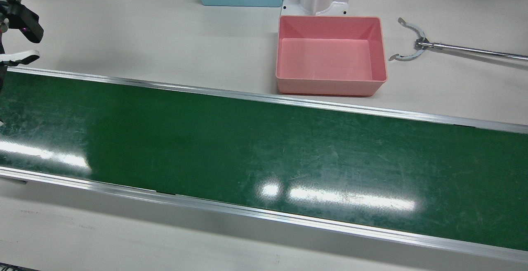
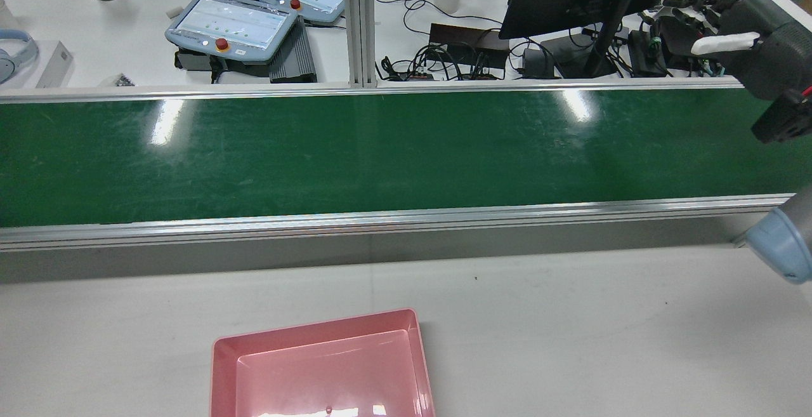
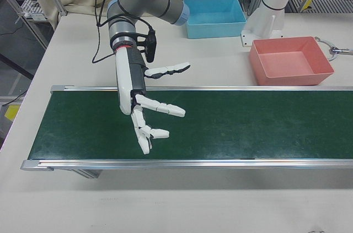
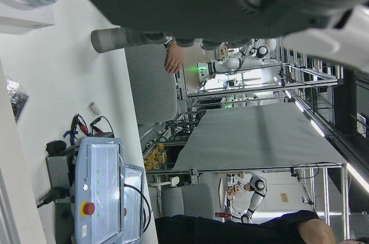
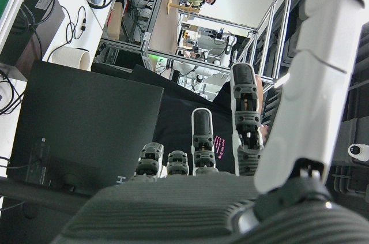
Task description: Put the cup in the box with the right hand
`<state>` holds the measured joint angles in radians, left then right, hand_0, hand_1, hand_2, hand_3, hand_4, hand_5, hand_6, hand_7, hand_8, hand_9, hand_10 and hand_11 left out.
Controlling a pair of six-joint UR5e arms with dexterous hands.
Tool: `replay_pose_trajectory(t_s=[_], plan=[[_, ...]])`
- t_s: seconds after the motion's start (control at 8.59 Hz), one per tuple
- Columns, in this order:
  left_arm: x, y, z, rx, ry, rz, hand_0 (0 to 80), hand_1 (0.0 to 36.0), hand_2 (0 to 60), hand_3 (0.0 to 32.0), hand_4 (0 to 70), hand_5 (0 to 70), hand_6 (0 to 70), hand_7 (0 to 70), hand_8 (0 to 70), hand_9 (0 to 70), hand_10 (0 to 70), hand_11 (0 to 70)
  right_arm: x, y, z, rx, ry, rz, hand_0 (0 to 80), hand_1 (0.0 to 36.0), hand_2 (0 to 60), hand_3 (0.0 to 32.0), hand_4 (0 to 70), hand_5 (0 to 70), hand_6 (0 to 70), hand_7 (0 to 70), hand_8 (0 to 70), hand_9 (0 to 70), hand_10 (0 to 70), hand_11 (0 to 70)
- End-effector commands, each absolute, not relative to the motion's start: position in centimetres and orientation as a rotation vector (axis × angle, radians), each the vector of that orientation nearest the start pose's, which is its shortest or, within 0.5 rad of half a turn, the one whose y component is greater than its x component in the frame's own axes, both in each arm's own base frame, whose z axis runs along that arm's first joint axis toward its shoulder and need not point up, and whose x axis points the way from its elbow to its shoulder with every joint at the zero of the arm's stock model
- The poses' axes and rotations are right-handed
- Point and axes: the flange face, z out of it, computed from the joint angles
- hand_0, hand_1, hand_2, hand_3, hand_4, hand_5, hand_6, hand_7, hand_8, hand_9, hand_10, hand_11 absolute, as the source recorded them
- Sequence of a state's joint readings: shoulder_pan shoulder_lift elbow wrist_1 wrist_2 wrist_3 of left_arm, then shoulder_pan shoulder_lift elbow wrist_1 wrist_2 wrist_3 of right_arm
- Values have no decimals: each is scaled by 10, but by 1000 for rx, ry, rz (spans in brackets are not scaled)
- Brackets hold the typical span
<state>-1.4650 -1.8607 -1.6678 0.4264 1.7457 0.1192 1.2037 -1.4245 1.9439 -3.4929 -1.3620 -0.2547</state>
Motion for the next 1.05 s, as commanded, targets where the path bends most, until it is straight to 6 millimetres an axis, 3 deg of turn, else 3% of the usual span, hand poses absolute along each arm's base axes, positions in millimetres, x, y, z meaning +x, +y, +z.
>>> replay_pose_trajectory(t_s=[0.0, 0.23, 0.47, 0.93], plan=[[-53, -588, 526, -170, 1992, -2042, 0, 0, 0, 0, 0, 0, 0, 0, 0, 0, 0, 0, -40, -536, 472, -84, 2593, -2170, 558, 122, 0, 0, 353, 54, 94, 412, 24, 100, 69, 117], [-53, -588, 526, -170, 1992, -2042, 0, 0, 0, 0, 0, 0, 0, 0, 0, 0, 0, 0, -44, -537, 470, -79, 2600, -2165, 558, 121, 0, 0, 333, 55, 86, 377, 21, 88, 66, 112], [-54, -588, 525, -168, 1994, -2041, 0, 0, 0, 0, 0, 0, 0, 0, 0, 0, 0, 0, -44, -537, 470, -79, 2600, -2165, 557, 123, 0, 0, 348, 54, 92, 407, 22, 96, 68, 115], [-54, -588, 526, -168, 1993, -2043, 0, 0, 0, 0, 0, 0, 0, 0, 0, 0, 0, 0, -43, -537, 469, -81, 2601, -2162, 558, 122, 0, 0, 346, 54, 92, 404, 22, 95, 67, 114]])
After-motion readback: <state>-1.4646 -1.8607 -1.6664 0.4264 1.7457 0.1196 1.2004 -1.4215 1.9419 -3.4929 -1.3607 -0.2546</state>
